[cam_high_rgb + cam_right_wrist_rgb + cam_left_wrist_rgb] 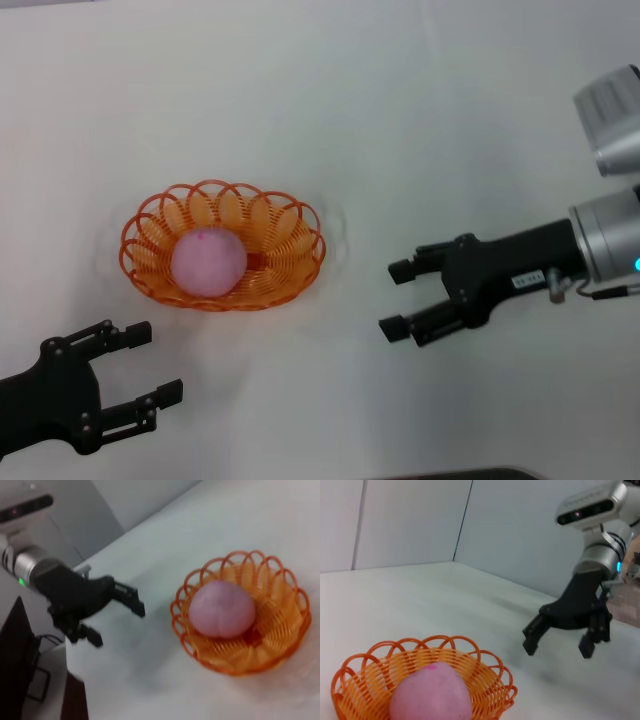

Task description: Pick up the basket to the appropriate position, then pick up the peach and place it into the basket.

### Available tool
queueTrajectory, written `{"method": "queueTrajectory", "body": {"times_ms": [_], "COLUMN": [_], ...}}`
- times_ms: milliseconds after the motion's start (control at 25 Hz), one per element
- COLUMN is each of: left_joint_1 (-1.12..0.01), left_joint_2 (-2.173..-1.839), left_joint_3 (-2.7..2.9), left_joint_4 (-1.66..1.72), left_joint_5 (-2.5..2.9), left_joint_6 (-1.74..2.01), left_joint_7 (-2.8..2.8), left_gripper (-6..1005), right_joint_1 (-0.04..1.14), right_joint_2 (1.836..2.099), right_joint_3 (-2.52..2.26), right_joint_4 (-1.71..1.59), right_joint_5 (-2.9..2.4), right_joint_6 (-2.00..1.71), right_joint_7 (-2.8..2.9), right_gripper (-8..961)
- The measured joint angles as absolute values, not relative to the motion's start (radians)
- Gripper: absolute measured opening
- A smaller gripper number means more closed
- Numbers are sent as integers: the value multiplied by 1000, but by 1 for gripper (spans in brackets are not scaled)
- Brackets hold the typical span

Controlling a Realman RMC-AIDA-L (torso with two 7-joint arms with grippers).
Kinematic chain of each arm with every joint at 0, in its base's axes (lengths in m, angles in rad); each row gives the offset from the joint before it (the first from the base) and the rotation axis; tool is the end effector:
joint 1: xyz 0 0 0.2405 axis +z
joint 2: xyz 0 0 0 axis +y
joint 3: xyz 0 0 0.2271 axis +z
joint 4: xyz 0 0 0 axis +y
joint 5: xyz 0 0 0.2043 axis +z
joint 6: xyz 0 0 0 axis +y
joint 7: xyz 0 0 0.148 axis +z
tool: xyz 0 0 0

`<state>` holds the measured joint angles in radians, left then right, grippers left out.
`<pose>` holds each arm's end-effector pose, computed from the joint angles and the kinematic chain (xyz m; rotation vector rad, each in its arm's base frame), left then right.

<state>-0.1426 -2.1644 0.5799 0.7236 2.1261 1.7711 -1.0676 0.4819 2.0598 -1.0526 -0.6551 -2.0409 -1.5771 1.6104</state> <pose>-0.3059 0.1804 -0.0036 -2.7053 -0.6713 -0.7072 0.2439 0.2706 -0.0314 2.9365 -0.8736 -0.3700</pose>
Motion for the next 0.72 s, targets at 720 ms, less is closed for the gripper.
{"method": "queueTrajectory", "body": {"times_ms": [720], "left_joint_1": [-147], "left_joint_2": [-2164], "left_joint_3": [569], "left_joint_4": [722], "left_joint_5": [2125], "left_joint_6": [1811], "left_joint_7": [-1076], "left_gripper": [779], "right_joint_1": [383], "right_joint_2": [2085], "right_joint_3": [-957], "right_joint_4": [-565], "right_joint_5": [-2048], "right_joint_6": [-1533], "right_joint_7": [1210], "right_gripper": [956]}}
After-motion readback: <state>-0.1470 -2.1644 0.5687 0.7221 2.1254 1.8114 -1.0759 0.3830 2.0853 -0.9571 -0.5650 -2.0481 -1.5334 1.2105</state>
